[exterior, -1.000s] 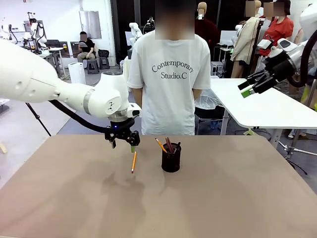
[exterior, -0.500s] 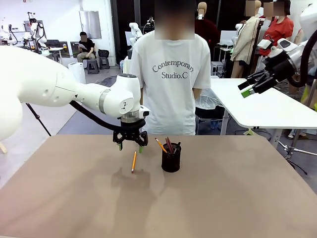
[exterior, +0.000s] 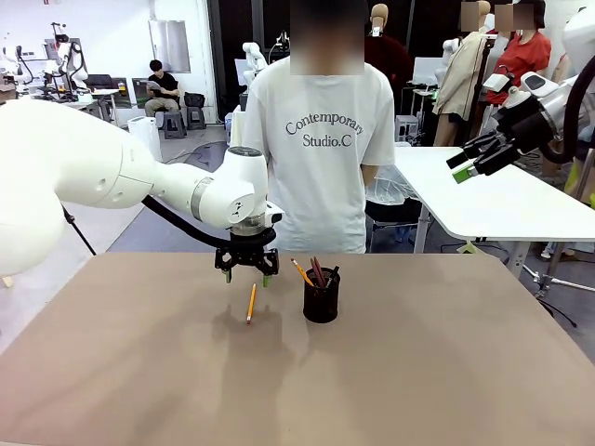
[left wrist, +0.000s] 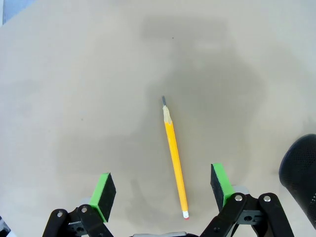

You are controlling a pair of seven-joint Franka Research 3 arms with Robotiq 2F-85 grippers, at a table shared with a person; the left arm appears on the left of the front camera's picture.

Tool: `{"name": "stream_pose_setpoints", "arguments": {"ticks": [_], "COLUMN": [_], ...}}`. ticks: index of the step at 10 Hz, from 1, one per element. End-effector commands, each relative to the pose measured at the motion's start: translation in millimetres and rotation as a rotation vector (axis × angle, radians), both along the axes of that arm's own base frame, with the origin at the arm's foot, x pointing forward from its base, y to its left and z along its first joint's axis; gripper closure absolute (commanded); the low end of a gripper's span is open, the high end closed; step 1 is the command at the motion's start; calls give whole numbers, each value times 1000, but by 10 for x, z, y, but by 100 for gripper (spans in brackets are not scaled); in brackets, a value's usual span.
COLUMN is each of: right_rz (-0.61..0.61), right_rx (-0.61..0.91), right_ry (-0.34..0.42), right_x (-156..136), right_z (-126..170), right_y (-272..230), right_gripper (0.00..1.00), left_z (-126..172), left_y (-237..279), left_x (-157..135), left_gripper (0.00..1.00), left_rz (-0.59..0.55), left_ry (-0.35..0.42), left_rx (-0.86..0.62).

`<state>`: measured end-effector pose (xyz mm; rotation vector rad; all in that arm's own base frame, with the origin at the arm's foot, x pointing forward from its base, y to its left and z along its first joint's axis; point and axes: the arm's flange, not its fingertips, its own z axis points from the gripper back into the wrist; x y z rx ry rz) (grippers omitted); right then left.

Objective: Place the pens into the pen holder.
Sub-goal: Pick up a writing instrument from the table and place it into the Pen holder.

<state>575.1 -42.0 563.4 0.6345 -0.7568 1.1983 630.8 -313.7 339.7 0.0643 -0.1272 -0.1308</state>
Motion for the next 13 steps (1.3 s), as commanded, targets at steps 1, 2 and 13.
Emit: {"name": "stream_pose_setpoints", "arguments": {"ticks": [1, 2, 13], "right_rz": [-15, -15, -15], "right_rx": [3, 3, 3], "right_ry": [5, 5, 5], "right_x": [-4, -4, -4], "right_z": [26, 26, 26], "right_y": [24, 24, 24], "right_gripper": [0, 0, 0], "left_z": [-2, -33, -338], "left_y": [10, 16, -3], "left_x": [7, 19, 223], "left_gripper": [0, 0, 29], "left_rz": [2, 118, 173], "left_ry": [-2, 9, 8], "left_rx": [1, -31, -55]}}
